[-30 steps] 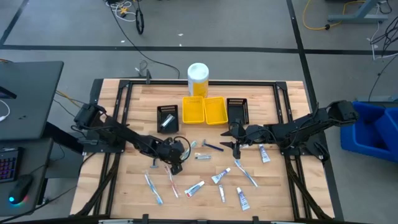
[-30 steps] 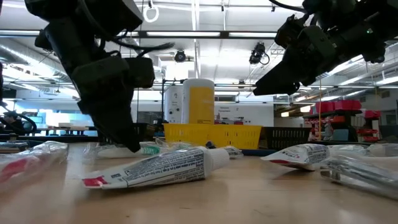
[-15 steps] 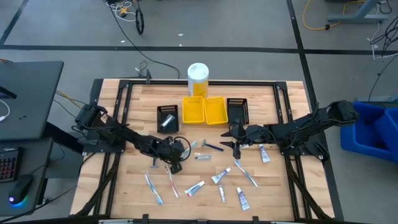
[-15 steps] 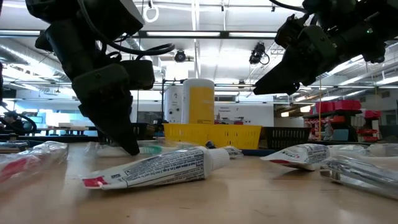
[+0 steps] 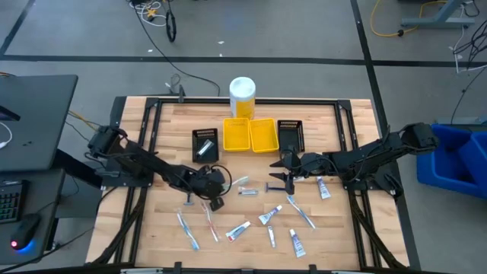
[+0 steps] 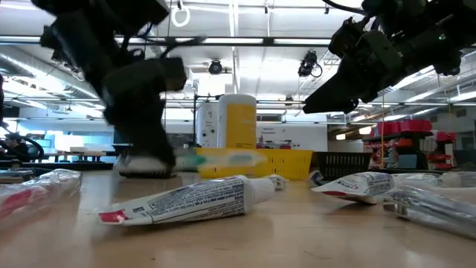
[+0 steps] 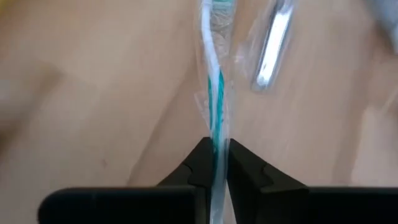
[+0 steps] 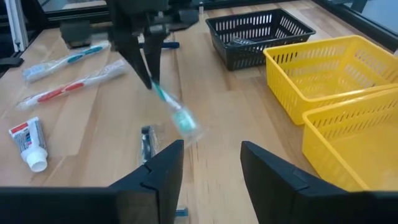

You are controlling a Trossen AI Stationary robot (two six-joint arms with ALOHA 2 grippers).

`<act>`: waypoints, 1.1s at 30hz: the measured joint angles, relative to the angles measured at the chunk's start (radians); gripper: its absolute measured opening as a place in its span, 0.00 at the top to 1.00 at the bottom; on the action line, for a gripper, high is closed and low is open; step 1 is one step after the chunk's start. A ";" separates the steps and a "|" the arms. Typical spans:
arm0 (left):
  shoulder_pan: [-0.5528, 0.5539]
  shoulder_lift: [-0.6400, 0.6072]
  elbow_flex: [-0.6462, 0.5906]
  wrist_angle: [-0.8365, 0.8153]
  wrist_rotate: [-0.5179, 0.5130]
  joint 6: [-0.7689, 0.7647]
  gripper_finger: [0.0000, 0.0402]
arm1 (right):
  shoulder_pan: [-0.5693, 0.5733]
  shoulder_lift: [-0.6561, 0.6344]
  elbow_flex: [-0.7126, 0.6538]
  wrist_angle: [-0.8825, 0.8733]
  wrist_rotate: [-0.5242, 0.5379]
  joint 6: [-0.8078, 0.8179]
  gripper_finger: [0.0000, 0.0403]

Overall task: Pick & Place Travel size toiletries
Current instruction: Put the light blue toothbrush into the left yellow bin

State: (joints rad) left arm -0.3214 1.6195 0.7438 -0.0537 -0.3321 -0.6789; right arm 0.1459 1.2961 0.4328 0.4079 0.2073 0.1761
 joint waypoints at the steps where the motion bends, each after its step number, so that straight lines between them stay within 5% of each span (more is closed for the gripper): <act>1: 0.000 -0.013 0.011 -0.001 -0.008 0.009 0.92 | 0.000 0.000 0.000 -0.001 0.000 0.000 0.57; 8: 0.065 -0.088 0.141 -0.153 -0.100 0.087 0.94 | 0.000 0.000 0.000 -0.001 0.000 0.000 0.57; 18: 0.302 -0.071 0.360 -0.483 -0.089 0.111 0.93 | 0.000 0.000 0.000 -0.009 0.000 0.000 0.60; 23: 0.436 -0.072 0.371 -0.548 0.028 -0.009 0.91 | 0.000 0.000 0.000 -0.008 0.000 0.000 0.60; 33: 0.630 0.024 0.366 -0.522 0.292 -0.018 0.90 | 0.000 0.000 0.000 -0.016 0.000 0.000 0.59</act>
State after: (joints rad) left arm 0.3082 1.6440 1.1094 -0.5759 -0.0396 -0.6965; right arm 0.1459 1.2961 0.4328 0.3924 0.2070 0.1761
